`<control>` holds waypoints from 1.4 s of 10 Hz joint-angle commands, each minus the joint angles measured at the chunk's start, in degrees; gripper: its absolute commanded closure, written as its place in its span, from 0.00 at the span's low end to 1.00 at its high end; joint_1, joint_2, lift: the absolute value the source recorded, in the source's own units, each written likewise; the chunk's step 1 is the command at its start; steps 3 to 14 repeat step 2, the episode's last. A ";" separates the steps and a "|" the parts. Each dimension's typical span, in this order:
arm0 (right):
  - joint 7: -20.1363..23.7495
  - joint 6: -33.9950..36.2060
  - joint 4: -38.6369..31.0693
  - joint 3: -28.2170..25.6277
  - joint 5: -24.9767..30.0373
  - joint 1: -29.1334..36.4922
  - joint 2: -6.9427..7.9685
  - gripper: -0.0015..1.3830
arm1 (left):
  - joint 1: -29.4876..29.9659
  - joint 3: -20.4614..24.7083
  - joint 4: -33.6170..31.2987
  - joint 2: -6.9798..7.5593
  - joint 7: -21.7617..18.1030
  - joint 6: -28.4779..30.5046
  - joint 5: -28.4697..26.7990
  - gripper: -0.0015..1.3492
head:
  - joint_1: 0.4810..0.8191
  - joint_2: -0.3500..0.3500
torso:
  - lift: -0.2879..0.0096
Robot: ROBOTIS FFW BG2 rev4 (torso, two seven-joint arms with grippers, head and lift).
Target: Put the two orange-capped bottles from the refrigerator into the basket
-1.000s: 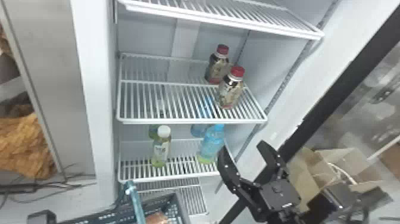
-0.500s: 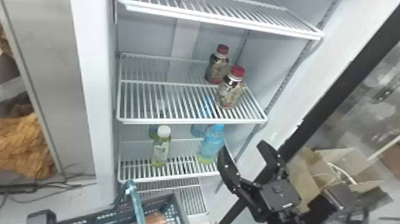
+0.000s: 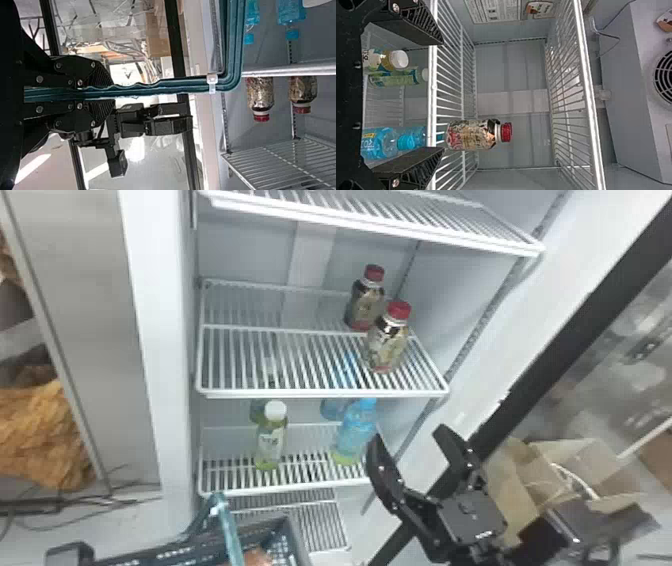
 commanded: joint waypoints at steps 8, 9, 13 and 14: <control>0.00 -0.42 0.04 0.02 -0.06 0.00 0.00 0.08 | 0.00 0.00 0.00 0.00 0.00 0.00 0.00 0.90 | 0.63 0.00 | 0.83; 0.00 -0.42 0.04 0.02 -0.06 0.00 0.00 0.08 | 0.00 0.00 0.00 0.00 0.00 0.00 0.00 0.90 | 0.63 0.00 | 0.83; 0.00 -0.42 0.04 0.02 -0.06 0.00 0.00 0.08 | 0.00 0.00 0.00 0.00 0.00 0.00 0.00 0.90 | 0.63 0.00 | 0.83; 0.00 -0.42 0.04 0.02 -0.06 0.00 0.00 0.08 | 0.00 0.00 0.00 0.00 0.00 0.00 0.00 0.90 | 0.63 0.00 | 0.83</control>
